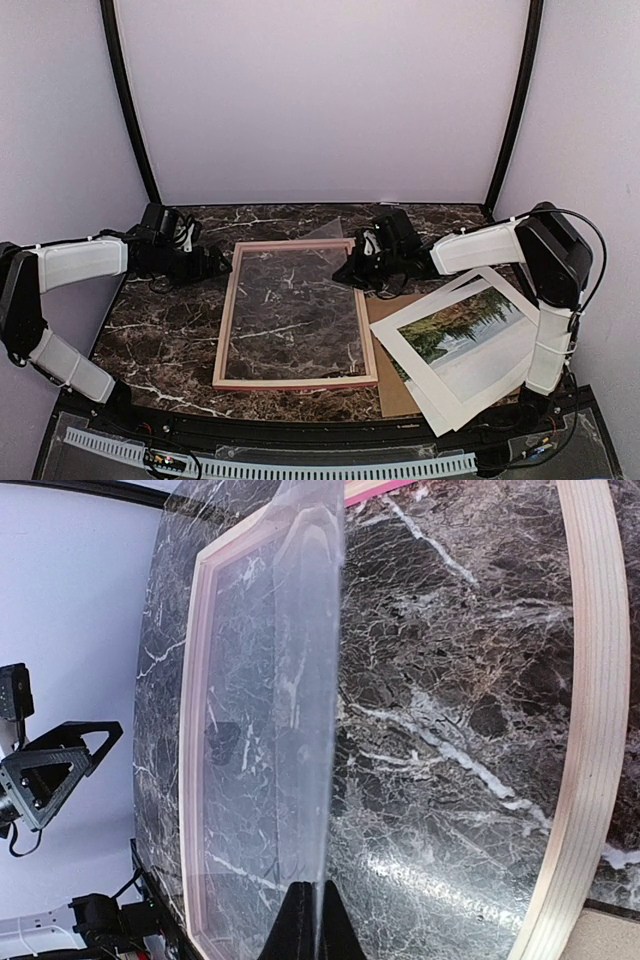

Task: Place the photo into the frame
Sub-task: Place the glass panel at the frame body.

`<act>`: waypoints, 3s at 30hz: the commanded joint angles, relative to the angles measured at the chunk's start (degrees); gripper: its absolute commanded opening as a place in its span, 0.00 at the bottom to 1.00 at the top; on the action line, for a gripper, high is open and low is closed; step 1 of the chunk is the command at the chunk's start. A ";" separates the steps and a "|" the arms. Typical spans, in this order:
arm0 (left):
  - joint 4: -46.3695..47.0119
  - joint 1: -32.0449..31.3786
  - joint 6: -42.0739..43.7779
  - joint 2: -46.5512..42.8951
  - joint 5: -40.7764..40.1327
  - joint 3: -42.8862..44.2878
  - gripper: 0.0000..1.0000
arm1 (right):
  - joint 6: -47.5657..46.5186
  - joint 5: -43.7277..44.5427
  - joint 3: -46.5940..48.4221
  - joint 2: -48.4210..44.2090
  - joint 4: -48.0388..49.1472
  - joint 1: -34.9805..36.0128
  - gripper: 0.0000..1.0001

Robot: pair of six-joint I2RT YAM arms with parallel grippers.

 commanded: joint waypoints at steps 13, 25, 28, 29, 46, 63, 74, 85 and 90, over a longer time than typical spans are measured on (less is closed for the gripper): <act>0.23 -0.40 -0.24 -0.02 0.41 -0.80 0.98 | -1.07 0.67 1.75 0.76 0.35 -0.72 0.00; 0.19 -0.40 -0.24 0.00 0.54 -0.72 0.99 | -0.72 0.00 1.84 1.22 0.09 -0.66 0.00; 0.22 -0.40 -0.24 0.22 0.60 -0.72 0.98 | -0.51 -0.34 1.84 1.63 0.13 -0.58 0.00; 0.23 -0.40 -0.24 0.38 0.72 -0.72 0.98 | -0.42 -0.42 1.93 1.84 0.21 -0.53 0.00; 0.60 -1.38 -0.75 1.29 0.89 -0.16 0.98 | -0.37 -1.09 3.81 3.92 -0.24 0.16 0.04; -0.93 -1.72 -0.71 -0.04 -0.94 1.70 0.98 | 0.68 -0.47 4.49 2.12 -3.78 0.40 0.08; -2.57 -1.72 -0.14 -1.36 -2.67 3.87 0.98 | 1.89 -1.97 3.66 1.38 -3.17 0.46 0.15; -2.90 -1.72 -0.07 -1.61 -3.00 4.03 0.99 | 3.97 -4.53 4.48 1.97 -3.43 -0.28 0.02; -3.14 -1.72 0.00 -1.77 -3.20 3.88 0.99 | 4.76 -6.40 5.03 1.86 -3.47 -0.64 0.00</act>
